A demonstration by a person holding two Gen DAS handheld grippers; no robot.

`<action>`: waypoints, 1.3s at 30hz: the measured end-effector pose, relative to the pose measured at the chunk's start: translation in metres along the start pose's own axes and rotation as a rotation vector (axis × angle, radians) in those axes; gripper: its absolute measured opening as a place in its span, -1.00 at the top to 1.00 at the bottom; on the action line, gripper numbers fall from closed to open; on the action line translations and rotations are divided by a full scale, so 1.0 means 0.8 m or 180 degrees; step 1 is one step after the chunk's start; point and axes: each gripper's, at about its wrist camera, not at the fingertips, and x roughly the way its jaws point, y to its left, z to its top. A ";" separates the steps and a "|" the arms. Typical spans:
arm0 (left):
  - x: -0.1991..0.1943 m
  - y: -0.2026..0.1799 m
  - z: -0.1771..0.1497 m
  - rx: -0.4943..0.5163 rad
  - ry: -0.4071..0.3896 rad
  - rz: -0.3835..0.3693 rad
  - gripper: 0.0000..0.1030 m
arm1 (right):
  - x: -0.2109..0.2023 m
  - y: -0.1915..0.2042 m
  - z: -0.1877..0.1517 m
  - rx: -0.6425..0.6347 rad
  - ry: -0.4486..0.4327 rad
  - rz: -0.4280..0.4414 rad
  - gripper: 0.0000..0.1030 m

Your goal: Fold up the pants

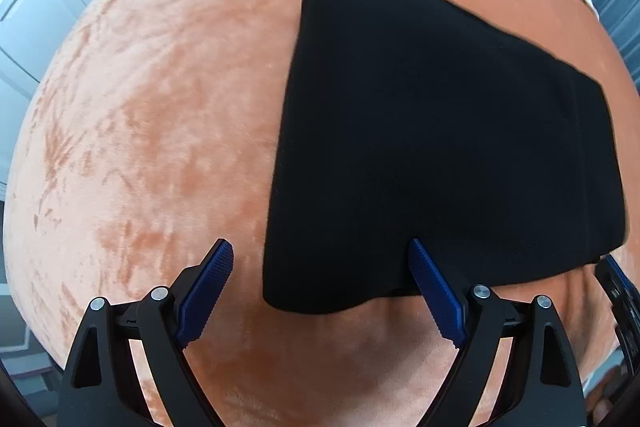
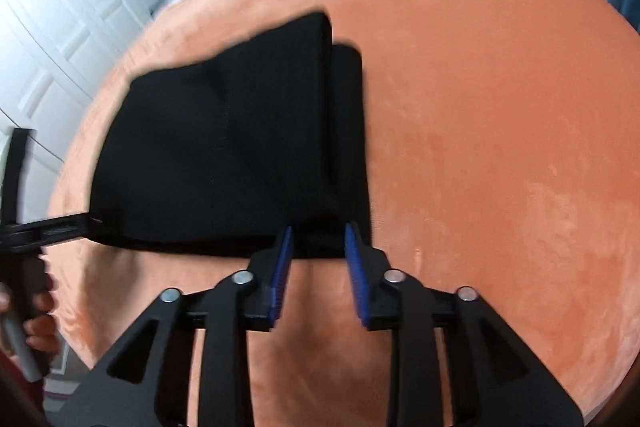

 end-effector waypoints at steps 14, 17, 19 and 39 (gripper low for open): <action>-0.013 0.017 0.013 -0.0426 -0.0168 -0.0614 -0.68 | 0.021 0.009 0.059 0.0407 -0.0089 0.0621 -0.44; -0.013 0.009 0.024 -0.0352 -0.0175 -0.0463 -0.68 | 0.067 0.029 0.077 0.0187 0.0181 0.0538 -0.19; -0.016 0.008 0.028 -0.0354 -0.0179 -0.0438 -0.68 | 0.066 0.041 0.081 0.0061 0.0181 0.0528 0.77; 0.046 0.052 0.020 -0.0777 -0.0039 -0.0865 -0.90 | 0.075 -0.011 0.009 0.0767 0.0291 0.0778 -0.69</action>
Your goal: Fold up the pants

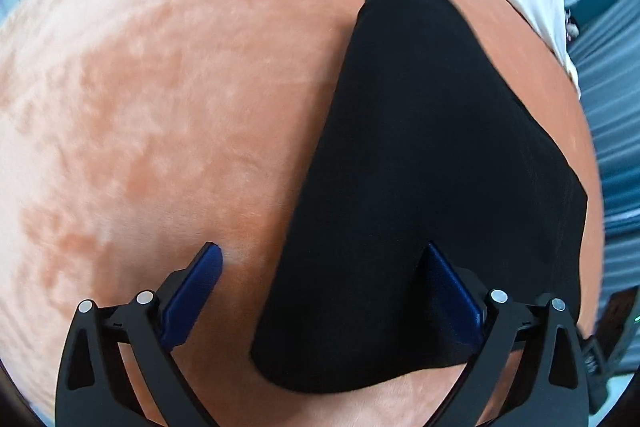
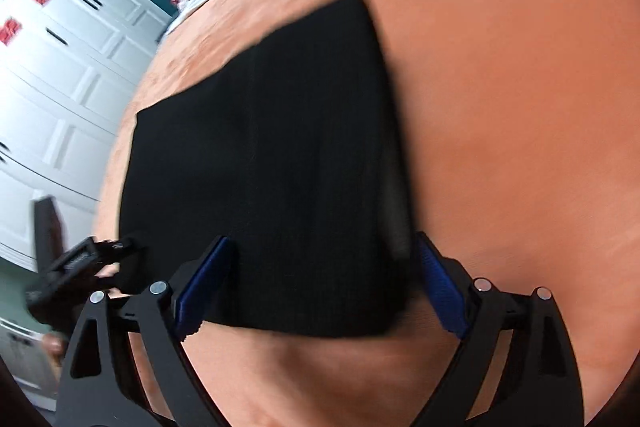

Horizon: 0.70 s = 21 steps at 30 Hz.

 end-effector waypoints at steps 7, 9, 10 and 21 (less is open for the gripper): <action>-0.046 -0.038 -0.008 0.0432 0.0015 -0.0065 0.44 | -0.047 0.042 0.006 -0.0098 0.0002 0.0207 0.28; -0.076 -0.042 -0.021 0.0534 0.0015 -0.0124 0.52 | -0.079 0.054 -0.003 -0.0163 0.0037 0.0284 0.30; -0.092 -0.041 -0.033 0.0574 0.0046 -0.0165 0.53 | -0.090 0.057 -0.009 -0.0201 0.0053 0.0282 0.30; -0.132 0.022 -0.138 0.0215 0.0076 -0.0083 0.29 | -0.134 -0.026 -0.108 0.0423 -0.0051 -0.0025 -0.16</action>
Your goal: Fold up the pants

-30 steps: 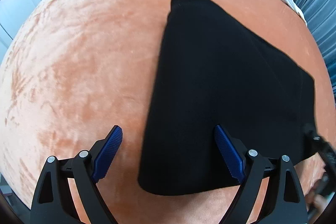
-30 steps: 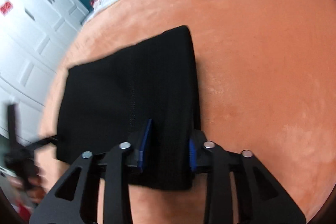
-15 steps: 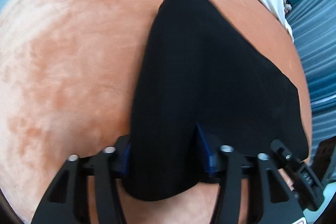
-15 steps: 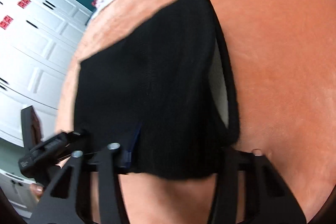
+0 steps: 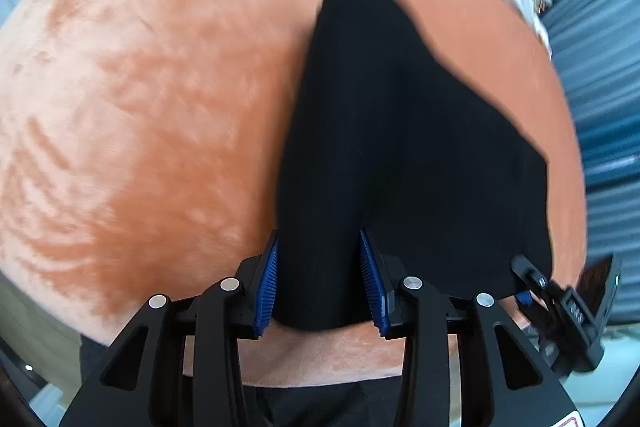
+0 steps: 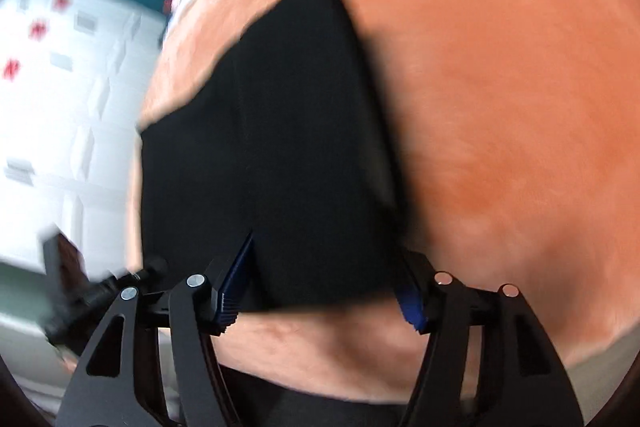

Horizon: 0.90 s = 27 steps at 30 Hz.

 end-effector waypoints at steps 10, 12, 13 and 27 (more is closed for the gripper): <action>-0.028 -0.103 0.059 0.0722 -0.0800 0.0788 0.19 | 0.018 0.193 0.046 -0.1524 -0.0485 -0.0383 0.66; 0.024 -0.107 0.074 0.0805 -0.0603 0.0949 0.16 | 0.062 0.185 0.065 -0.1573 -0.0338 -0.0561 0.66; 0.052 -0.103 0.081 0.0837 -0.0448 0.1055 0.15 | 0.081 0.176 0.071 -0.1519 -0.0260 -0.0680 0.68; -0.002 -0.032 0.089 0.0491 -0.0597 0.1058 -0.10 | 0.121 0.177 0.091 -0.1394 -0.0278 -0.1195 0.85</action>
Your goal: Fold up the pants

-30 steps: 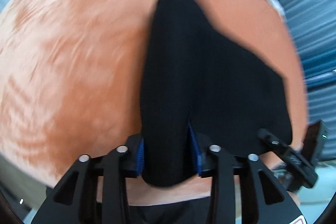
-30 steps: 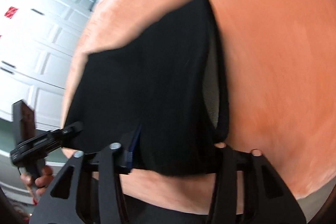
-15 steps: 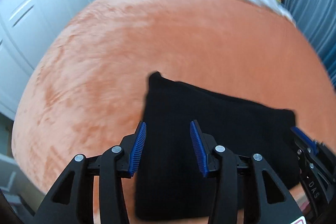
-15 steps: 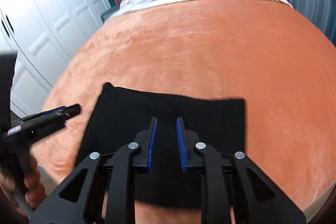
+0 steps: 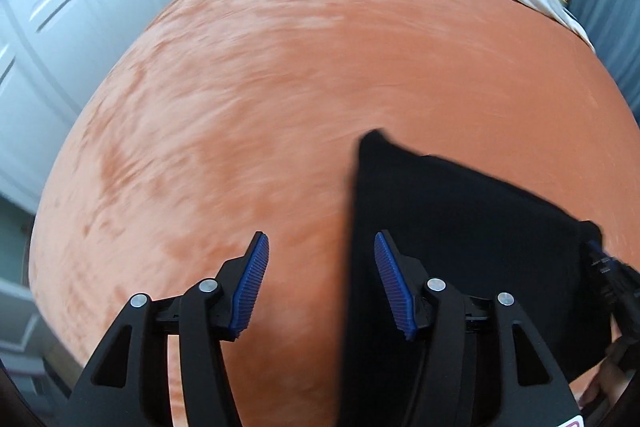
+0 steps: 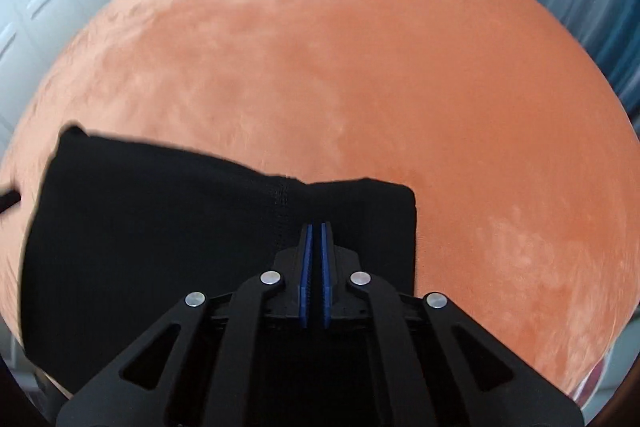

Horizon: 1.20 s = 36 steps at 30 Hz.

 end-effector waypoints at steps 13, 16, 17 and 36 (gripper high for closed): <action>-0.019 0.057 -0.032 0.0031 0.0077 0.0377 -0.18 | 0.096 0.247 0.044 -0.1095 0.0402 0.0240 0.92; -0.024 0.055 -0.036 0.0107 0.0068 0.0360 -0.24 | 0.060 0.235 0.052 -0.0958 0.0188 0.0391 0.88; -0.024 0.055 -0.037 0.0109 0.0069 0.0322 -0.26 | 0.058 0.231 0.050 -0.0954 0.0164 0.0359 0.88; -0.050 -0.040 -0.065 0.0586 -0.0010 0.0254 -0.26 | -0.031 -0.052 -0.097 0.0188 0.0169 -0.0095 0.90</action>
